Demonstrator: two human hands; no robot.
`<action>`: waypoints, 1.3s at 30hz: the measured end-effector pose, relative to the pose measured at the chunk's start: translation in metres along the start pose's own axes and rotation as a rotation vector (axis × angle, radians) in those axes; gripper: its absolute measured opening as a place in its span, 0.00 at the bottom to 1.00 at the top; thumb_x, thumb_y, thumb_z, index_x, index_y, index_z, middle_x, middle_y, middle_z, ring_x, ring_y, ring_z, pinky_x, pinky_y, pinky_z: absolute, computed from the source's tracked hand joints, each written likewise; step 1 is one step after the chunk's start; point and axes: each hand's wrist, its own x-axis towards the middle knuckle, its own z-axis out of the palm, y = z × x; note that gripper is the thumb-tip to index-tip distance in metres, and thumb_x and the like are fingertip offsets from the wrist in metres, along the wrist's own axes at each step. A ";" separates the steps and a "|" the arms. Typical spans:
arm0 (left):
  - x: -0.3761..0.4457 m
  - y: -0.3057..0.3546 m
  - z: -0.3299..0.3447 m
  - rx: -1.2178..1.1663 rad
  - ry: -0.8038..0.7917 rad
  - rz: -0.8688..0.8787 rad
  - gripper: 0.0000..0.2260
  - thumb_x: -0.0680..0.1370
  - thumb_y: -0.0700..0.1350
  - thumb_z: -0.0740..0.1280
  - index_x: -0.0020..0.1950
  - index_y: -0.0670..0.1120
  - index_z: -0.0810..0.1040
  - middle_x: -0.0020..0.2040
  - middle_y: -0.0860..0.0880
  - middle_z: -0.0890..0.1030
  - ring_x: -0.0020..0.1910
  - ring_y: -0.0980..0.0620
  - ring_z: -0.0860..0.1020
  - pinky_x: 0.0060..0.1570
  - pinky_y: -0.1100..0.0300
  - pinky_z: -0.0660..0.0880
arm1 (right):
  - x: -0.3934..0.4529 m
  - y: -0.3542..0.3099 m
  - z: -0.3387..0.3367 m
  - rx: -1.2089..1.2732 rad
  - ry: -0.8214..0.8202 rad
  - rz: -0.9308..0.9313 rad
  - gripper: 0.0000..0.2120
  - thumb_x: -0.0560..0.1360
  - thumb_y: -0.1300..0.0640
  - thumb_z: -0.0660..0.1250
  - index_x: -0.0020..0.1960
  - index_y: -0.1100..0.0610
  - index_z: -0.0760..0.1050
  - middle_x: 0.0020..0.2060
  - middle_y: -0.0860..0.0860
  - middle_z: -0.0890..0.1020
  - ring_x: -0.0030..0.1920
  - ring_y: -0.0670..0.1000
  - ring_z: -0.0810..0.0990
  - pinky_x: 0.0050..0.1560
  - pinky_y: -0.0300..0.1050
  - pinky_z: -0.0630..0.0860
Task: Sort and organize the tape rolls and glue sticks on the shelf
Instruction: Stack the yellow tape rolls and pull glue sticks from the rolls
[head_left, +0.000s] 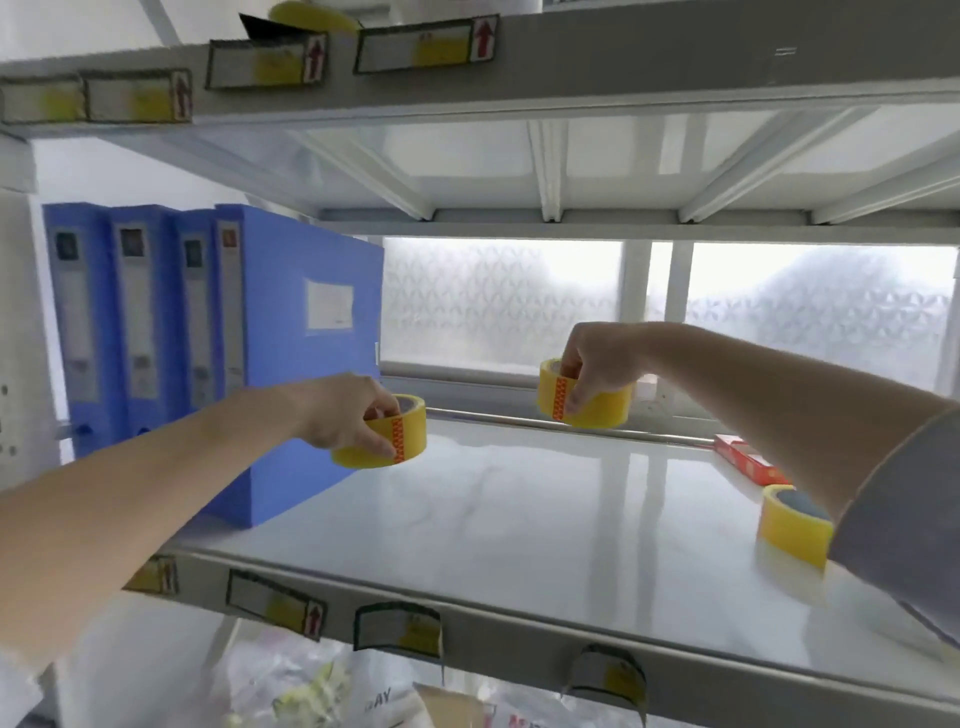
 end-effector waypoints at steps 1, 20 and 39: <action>-0.007 -0.005 0.003 0.008 -0.010 -0.008 0.08 0.74 0.54 0.70 0.42 0.57 0.70 0.39 0.59 0.71 0.44 0.51 0.73 0.43 0.57 0.71 | 0.006 -0.015 0.006 0.008 -0.006 -0.029 0.19 0.69 0.50 0.74 0.56 0.57 0.79 0.50 0.53 0.78 0.51 0.57 0.77 0.45 0.45 0.74; -0.020 -0.054 0.066 0.013 -0.070 -0.025 0.10 0.75 0.52 0.68 0.49 0.46 0.76 0.39 0.49 0.73 0.38 0.49 0.70 0.39 0.56 0.65 | 0.071 -0.159 0.049 -0.039 0.031 -0.370 0.21 0.72 0.48 0.70 0.59 0.61 0.78 0.46 0.53 0.76 0.44 0.53 0.73 0.41 0.41 0.67; -0.041 -0.069 0.065 -0.077 0.139 -0.212 0.12 0.73 0.46 0.71 0.34 0.48 0.71 0.31 0.52 0.72 0.32 0.53 0.73 0.36 0.62 0.69 | 0.083 -0.195 0.060 -0.025 -0.002 -0.503 0.20 0.72 0.47 0.71 0.56 0.60 0.79 0.38 0.51 0.74 0.42 0.53 0.74 0.38 0.41 0.70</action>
